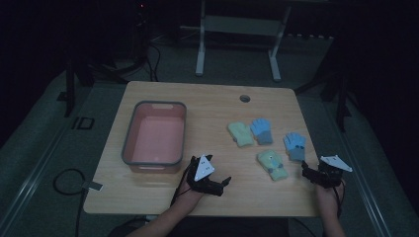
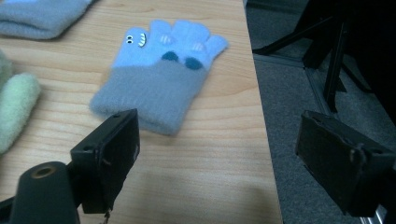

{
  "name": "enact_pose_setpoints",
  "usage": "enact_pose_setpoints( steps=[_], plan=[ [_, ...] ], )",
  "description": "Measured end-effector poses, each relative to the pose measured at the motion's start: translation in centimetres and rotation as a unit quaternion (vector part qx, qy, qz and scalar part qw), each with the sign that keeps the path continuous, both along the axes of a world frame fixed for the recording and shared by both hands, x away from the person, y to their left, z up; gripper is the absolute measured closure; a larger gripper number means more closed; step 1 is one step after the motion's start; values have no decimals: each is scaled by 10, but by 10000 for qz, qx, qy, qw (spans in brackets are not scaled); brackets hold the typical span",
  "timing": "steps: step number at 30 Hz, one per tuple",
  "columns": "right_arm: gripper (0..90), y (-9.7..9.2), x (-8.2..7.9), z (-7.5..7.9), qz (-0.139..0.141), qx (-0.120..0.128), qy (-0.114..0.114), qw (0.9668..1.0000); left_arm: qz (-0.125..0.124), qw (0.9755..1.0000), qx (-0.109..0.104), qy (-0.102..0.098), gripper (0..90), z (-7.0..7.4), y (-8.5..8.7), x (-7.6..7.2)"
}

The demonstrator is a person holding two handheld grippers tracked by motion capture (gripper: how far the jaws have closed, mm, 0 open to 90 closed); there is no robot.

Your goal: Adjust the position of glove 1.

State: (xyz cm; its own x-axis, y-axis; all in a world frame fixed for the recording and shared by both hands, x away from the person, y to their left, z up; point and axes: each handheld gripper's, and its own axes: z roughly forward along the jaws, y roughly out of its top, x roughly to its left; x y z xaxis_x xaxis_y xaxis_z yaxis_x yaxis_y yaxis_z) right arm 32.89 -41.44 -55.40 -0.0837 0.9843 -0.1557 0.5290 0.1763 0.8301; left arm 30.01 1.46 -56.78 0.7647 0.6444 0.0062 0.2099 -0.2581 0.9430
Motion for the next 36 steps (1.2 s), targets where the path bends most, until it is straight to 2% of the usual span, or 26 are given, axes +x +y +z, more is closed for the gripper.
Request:
enact_pose_setpoints(
  steps=[6,12,16,22,29,30,33,36],
  plan=[
    [137,0,0,0,24,-16,9,10000,-36,10000,5,-27,2,0,0,0],
    [137,-2,0,1,38,187,-89,9998,-1,10000,37,-42,3,0,-1,-1],
    [134,-2,0,1,17,154,-58,9999,-12,10000,54,-63,2,0,-1,-1],
    [124,2,4,4,71,137,205,9997,-16,10000,4,-22,2,0,0,0],
    [119,10,7,21,260,155,173,9994,-24,10000,33,-60,2,0,-1,-1],
    [132,12,8,24,257,178,156,9994,-26,10000,31,-57,2,0,-1,-1],
    [137,13,13,34,421,469,284,9976,-26,10000,13,-44,2,0,0,-1],
    [137,17,16,39,350,450,266,9980,-27,10000,8,-32,2,0,0,-1]
  ],
)
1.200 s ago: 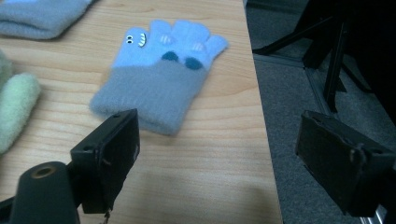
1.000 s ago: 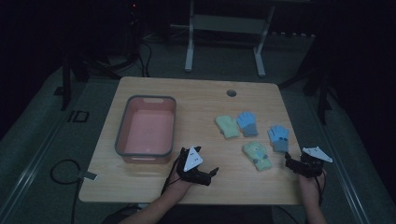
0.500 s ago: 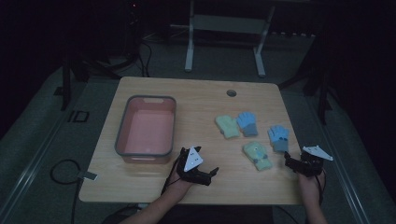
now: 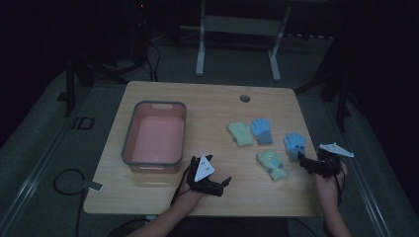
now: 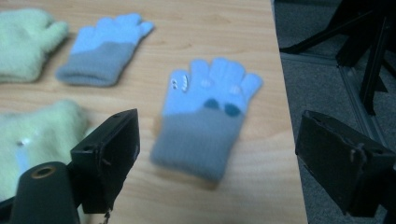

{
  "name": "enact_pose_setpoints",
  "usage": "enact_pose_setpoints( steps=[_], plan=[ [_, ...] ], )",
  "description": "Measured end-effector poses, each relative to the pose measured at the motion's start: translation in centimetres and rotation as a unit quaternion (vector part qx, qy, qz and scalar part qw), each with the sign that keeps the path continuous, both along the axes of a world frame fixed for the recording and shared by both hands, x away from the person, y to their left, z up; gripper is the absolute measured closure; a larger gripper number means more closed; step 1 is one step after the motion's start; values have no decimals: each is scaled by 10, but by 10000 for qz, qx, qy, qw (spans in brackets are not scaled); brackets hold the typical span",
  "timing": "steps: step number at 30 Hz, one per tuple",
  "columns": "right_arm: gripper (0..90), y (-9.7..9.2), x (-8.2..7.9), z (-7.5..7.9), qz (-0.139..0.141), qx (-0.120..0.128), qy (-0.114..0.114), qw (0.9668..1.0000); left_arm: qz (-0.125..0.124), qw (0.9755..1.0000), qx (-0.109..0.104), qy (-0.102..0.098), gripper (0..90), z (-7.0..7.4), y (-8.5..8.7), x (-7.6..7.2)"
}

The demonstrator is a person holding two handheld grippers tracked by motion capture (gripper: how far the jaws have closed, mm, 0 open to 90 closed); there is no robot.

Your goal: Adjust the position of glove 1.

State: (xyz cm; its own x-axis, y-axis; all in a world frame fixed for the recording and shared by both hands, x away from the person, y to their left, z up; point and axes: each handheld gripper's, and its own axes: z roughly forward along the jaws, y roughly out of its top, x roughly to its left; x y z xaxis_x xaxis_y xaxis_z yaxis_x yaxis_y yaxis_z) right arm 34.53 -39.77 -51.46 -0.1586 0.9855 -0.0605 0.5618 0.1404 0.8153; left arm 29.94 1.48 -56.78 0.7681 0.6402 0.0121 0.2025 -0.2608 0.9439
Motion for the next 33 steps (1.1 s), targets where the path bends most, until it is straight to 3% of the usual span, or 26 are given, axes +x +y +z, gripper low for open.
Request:
enact_pose_setpoints(
  steps=[6,10,23,33],
  plan=[
    [126,16,16,11,22,22,209,9998,-3,10000,-11,-1,3,0,0,0],
    [117,21,21,14,183,149,216,9995,-3,10000,-8,0,2,0,0,0],
    [143,48,39,34,738,46,69,9972,-1,10000,7,-19,2,0,0,-1],
    [223,75,56,40,1080,-69,161,9940,-3,10000,5,-21,2,0,0,0]
  ],
)
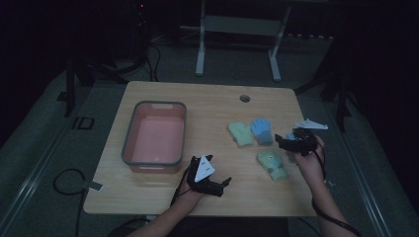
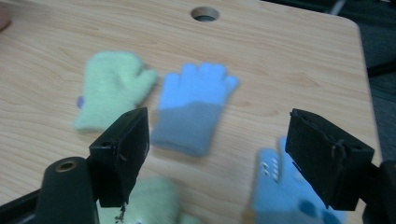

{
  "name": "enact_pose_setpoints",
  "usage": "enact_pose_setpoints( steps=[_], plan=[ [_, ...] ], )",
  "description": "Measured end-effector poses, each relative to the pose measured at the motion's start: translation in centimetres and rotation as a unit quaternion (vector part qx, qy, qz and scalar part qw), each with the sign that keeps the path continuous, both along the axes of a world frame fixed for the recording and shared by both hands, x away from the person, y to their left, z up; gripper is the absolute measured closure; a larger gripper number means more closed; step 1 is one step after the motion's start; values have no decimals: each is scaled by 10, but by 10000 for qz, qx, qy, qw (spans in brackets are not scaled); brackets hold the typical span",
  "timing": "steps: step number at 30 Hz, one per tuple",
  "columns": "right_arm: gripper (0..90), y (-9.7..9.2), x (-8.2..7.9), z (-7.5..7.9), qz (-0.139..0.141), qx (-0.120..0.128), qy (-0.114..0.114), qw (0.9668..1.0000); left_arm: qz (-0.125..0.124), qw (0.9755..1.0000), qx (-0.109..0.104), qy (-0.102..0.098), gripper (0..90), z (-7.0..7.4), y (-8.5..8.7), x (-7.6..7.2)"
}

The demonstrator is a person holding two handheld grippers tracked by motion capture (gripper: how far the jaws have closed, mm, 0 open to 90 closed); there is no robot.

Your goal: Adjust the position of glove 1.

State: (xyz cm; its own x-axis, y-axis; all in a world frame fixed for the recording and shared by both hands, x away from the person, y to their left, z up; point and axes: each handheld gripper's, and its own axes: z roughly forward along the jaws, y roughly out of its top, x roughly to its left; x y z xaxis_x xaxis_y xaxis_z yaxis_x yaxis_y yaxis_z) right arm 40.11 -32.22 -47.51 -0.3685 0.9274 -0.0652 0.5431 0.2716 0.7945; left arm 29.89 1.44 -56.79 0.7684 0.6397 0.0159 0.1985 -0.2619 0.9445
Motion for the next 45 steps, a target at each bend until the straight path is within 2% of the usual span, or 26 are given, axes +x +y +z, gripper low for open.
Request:
enact_pose_setpoints(
  steps=[7,12,21,28,34,40,45],
  plan=[
    [272,19,12,4,301,92,-90,9995,1,10000,4,-7,2,0,0,0],
    [312,36,21,0,513,105,54,9986,-3,10000,9,-16,2,0,0,-1],
    [349,63,41,-15,850,118,348,9957,-19,10000,18,-31,2,0,0,-1],
    [375,84,56,-23,980,93,474,9940,-32,10000,14,-46,2,0,0,-1],
    [386,100,67,-28,1093,-69,526,9926,-34,10000,-13,-33,2,0,0,-1],
    [427,108,75,-31,1068,-109,578,9925,-39,10000,8,-56,2,0,0,-1],
    [501,112,82,-36,1112,-180,682,9913,-29,10000,-48,-13,2,0,1,-1]
  ],
)
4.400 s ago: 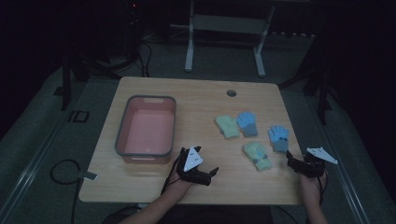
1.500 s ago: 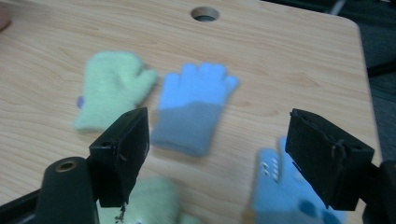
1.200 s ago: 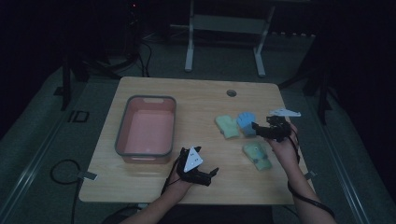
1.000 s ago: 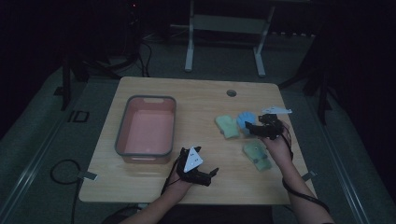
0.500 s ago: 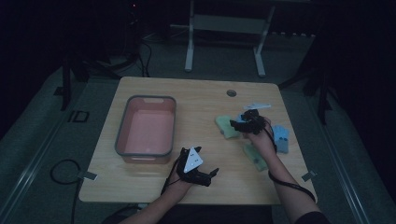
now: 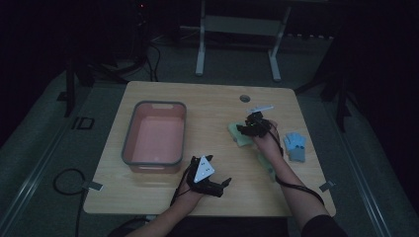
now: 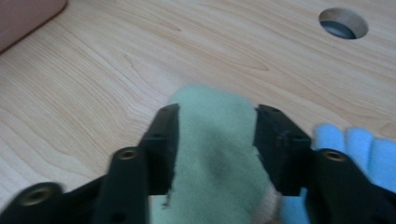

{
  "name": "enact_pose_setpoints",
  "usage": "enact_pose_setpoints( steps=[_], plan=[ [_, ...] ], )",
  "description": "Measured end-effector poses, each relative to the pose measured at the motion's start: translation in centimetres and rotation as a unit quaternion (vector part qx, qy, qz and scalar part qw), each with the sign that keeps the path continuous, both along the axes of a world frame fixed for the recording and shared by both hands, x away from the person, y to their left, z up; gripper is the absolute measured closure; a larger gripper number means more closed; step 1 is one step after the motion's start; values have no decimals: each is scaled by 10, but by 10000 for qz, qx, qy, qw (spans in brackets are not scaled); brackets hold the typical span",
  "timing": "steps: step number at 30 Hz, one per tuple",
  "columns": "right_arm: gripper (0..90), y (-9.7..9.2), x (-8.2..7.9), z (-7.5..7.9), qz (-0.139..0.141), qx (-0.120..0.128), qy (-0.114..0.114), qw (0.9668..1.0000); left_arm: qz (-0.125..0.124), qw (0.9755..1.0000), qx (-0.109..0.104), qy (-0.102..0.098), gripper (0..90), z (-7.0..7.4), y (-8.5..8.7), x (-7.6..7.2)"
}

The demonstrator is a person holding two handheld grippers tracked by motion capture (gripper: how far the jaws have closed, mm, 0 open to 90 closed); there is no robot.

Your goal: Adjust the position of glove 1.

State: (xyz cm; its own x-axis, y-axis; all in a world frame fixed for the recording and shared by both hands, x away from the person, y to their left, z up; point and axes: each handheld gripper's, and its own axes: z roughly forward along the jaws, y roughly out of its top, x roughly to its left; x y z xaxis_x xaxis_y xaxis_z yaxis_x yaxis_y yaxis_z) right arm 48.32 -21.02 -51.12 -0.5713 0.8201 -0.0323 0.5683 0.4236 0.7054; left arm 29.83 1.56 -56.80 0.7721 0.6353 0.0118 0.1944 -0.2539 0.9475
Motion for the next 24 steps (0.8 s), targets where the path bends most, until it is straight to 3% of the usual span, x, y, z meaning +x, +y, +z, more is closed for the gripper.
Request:
enact_pose_setpoints(
  steps=[3,9,16,17,21,23,24],
  plan=[
    [558,3,7,-8,40,-80,155,9998,1,10000,-27,38,2,0,1,1],
    [559,5,16,-23,-18,-202,326,9993,-1,10000,-12,19,2,0,1,0],
    [590,9,14,-30,-2,-420,211,9989,14,10000,-29,27,2,0,1,1],
    [612,11,13,-31,11,-470,134,9988,14,10000,-17,19,2,0,1,0],
    [778,11,12,-31,37,-441,204,9988,20,10000,-8,19,2,0,1,0],
    [778,12,12,-31,23,-466,198,9987,20,10000,-8,19,2,0,1,0],
    [842,15,11,-28,-53,-514,219,9984,4,10000,-21,28,3,0,1,1]
  ],
)
